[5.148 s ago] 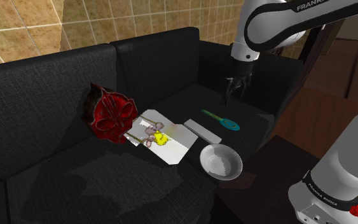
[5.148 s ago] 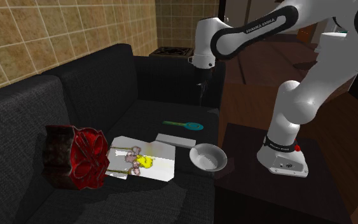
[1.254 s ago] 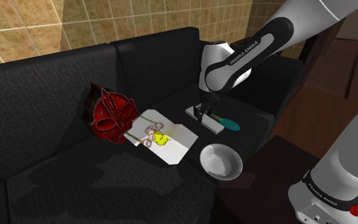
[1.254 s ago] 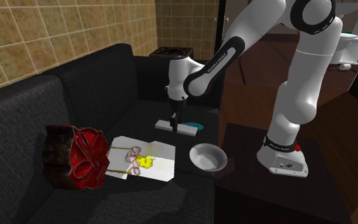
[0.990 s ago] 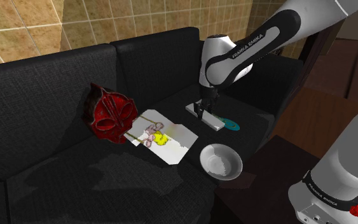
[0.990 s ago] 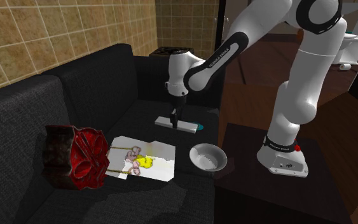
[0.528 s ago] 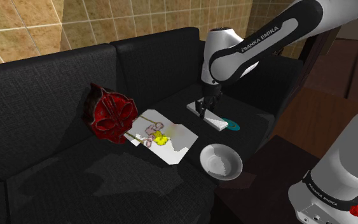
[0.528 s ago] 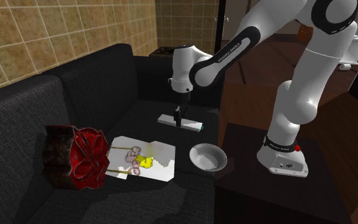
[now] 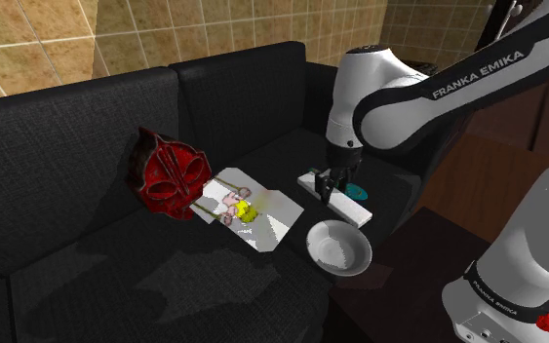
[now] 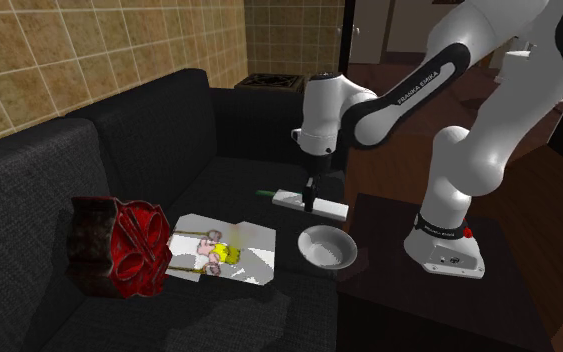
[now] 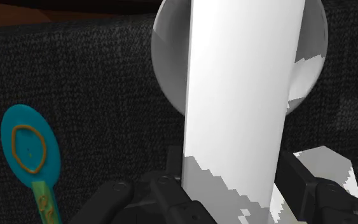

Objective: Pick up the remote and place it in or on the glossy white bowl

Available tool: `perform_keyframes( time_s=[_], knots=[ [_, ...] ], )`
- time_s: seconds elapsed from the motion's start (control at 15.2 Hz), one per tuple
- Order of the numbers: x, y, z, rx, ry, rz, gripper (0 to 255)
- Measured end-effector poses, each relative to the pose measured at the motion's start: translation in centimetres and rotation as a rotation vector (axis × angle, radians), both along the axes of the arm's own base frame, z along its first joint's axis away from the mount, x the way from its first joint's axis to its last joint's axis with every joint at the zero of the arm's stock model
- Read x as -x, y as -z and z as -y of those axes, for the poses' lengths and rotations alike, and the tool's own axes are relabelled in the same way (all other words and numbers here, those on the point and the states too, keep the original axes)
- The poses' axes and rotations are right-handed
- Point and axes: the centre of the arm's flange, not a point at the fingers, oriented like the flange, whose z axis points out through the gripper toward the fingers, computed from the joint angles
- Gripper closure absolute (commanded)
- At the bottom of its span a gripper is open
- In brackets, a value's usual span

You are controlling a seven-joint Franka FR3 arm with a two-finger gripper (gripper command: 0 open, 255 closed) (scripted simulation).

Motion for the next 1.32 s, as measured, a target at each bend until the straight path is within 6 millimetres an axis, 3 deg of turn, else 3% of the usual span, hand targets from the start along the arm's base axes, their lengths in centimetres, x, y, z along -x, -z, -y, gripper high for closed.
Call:
perform_keyframes(
  time_s=[0.26,0.4,1.32],
  knots=[
    [5.1,0.0,-1.8,0.000,0.000,0.000,255],
    [6.2,0.5,-2.3,0.000,0.000,0.000,255],
    [6.4,7.6,-2.3,0.000,0.001,-0.001,255]
  ],
)
